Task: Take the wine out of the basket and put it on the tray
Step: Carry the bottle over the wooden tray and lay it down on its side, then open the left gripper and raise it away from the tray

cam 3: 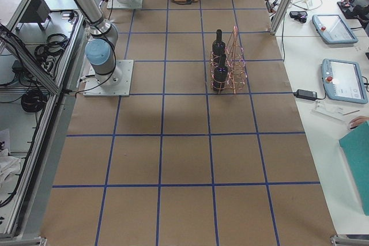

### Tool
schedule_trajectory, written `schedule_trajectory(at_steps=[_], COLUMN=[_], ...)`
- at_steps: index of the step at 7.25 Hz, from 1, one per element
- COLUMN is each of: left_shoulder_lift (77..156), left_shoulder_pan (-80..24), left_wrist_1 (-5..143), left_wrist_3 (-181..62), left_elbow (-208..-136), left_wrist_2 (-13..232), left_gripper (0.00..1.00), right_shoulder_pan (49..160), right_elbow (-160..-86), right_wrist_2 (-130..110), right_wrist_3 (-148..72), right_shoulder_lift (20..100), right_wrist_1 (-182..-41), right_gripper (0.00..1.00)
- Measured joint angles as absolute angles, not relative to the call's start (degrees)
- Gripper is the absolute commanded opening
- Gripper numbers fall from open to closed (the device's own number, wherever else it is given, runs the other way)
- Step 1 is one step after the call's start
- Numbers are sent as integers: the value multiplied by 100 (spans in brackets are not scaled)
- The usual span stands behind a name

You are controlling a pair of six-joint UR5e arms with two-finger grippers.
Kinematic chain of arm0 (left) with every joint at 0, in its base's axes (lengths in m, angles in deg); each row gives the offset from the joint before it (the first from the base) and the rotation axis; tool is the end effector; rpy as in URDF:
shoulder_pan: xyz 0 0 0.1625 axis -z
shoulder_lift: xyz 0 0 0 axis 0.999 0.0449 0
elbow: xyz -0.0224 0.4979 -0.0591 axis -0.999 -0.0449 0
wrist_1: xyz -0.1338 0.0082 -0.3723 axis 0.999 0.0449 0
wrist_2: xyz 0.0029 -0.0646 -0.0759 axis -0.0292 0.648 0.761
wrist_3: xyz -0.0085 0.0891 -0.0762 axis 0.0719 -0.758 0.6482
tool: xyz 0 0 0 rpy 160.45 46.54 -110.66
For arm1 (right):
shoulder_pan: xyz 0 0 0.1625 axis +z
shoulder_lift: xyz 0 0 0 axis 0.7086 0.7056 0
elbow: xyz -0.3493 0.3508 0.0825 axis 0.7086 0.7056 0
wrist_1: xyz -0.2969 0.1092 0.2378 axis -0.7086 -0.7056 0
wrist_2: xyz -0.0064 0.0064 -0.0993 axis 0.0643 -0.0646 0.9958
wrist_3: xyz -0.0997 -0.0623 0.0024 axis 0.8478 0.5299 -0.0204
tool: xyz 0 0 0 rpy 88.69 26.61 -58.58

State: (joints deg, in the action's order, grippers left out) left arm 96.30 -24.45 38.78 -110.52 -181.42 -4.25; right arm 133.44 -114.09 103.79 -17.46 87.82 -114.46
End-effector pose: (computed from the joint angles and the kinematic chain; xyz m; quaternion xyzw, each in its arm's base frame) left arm 0.0893 -0.4593 0.4729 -0.0815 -0.9951 -0.0544 0.0122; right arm 0.1196 -0.4091 0.6351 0.0205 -0.9993 0.0294 0.0090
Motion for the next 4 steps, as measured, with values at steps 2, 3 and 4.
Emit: schedule_trajectory(at_steps=[2, 3, 4], left_shoulder_lift=[9533, 9465, 9393], left_shoulder_pan=[-2212, -1912, -1530], left_wrist_1=[4365, 4486, 4528], left_wrist_3=[-10365, -9909, -9419], left_elbow=[-17676, -17496, -17411], left_wrist_2=[-392, -362, -338], left_gripper=[100, 100, 100], right_shoulder_pan=[13332, 13323, 13316], right_elbow=[-11409, -11407, -11405], right_wrist_2=[10422, 10420, 10415], right_wrist_3=[-1726, -1720, -1714], right_shoulder_lift=[8779, 8766, 8747], right_wrist_1=[-11492, -11512, -11539], right_gripper=[100, 100, 100])
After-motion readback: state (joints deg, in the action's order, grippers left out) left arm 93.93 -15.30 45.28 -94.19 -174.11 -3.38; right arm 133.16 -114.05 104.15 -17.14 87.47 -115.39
